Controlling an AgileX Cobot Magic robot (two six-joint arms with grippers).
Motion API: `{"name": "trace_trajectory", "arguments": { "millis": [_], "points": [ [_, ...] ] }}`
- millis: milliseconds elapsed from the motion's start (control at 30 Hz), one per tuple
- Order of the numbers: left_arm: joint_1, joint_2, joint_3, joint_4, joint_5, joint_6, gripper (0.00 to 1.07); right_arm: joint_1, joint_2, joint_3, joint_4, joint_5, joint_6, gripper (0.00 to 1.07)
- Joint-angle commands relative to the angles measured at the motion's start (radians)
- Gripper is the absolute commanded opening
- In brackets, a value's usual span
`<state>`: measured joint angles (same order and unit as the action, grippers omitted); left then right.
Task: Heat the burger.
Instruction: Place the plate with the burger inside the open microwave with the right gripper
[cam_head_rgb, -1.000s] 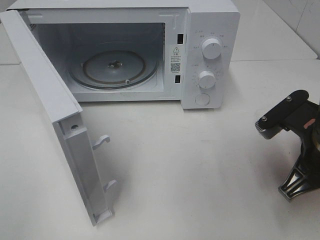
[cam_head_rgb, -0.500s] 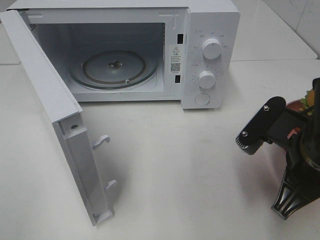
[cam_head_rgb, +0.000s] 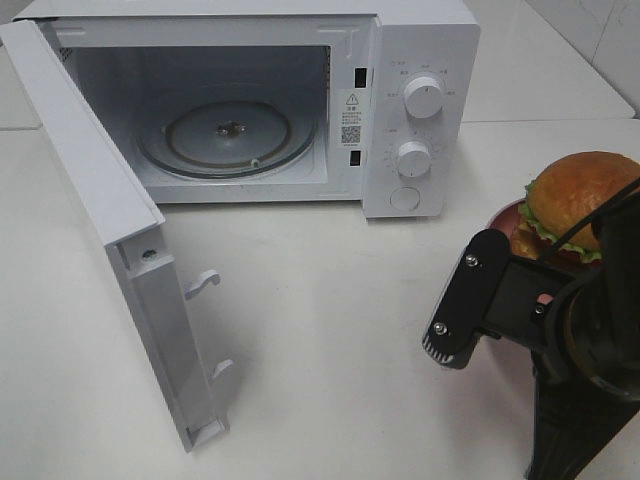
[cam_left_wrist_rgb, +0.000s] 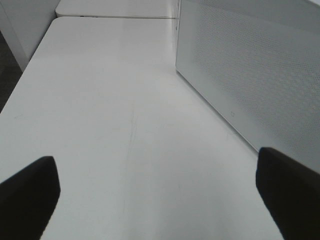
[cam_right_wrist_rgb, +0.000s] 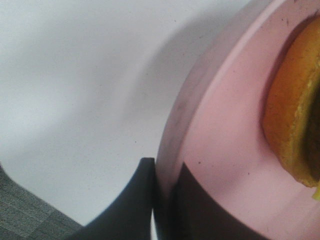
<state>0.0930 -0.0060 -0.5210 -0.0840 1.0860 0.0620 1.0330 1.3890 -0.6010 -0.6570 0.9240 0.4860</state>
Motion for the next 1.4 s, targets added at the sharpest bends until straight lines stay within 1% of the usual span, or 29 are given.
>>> {"name": "trace_trajectory", "arguments": {
  "millis": [33,200,267,367,433,500,600,700,767,867,933,1100,1267,1400],
  "points": [
    [0.0,-0.016,0.003,-0.006,-0.013,0.002,1.0,0.029,-0.008,-0.001,-0.07,0.03,-0.008,0.0],
    [0.0,-0.016,0.003,-0.006,-0.013,0.002,1.0,0.069,-0.008,-0.001,-0.085,0.029,-0.008,0.0],
    [0.0,-0.016,0.003,-0.006,-0.013,0.002,1.0,0.11,-0.008,-0.001,-0.11,0.023,-0.009,0.0],
    [0.0,-0.016,0.003,-0.006,-0.013,0.002,1.0,0.121,-0.008,-0.001,-0.117,0.021,-0.011,0.0],
    [0.0,-0.016,0.003,-0.006,-0.013,0.002,1.0,0.158,-0.008,-0.001,-0.12,0.002,-0.07,0.0],
    [0.0,-0.016,0.003,-0.006,-0.013,0.002,1.0,0.167,-0.008,-0.001,-0.12,-0.003,-0.091,0.0],
    [0.0,-0.016,0.003,-0.006,-0.013,0.002,1.0,0.173,-0.008,-0.001,-0.12,-0.043,-0.154,0.0],
    [0.0,-0.016,0.003,-0.006,-0.013,0.002,1.0,0.173,-0.008,-0.001,-0.122,-0.051,-0.169,0.0],
    [0.0,-0.016,0.003,-0.006,-0.013,0.002,1.0,0.173,-0.008,-0.001,-0.143,-0.084,-0.223,0.0],
    [0.0,-0.016,0.003,-0.006,-0.013,0.002,1.0,0.173,-0.008,-0.001,-0.147,-0.092,-0.243,0.0],
    [0.0,-0.016,0.003,-0.006,-0.013,0.002,1.0,0.173,-0.008,-0.001,-0.154,-0.127,-0.325,0.0],
    [0.0,-0.016,0.003,-0.006,-0.013,0.002,1.0,0.173,-0.008,-0.001,-0.16,-0.182,-0.42,0.0],
    [0.0,-0.016,0.003,-0.006,-0.013,0.002,1.0,0.173,-0.008,-0.002,-0.196,-0.23,-0.486,0.0],
    [0.0,-0.016,0.003,-0.006,-0.013,0.002,1.0,0.173,-0.008,-0.002,-0.2,-0.256,-0.539,0.0]
  ]
}}
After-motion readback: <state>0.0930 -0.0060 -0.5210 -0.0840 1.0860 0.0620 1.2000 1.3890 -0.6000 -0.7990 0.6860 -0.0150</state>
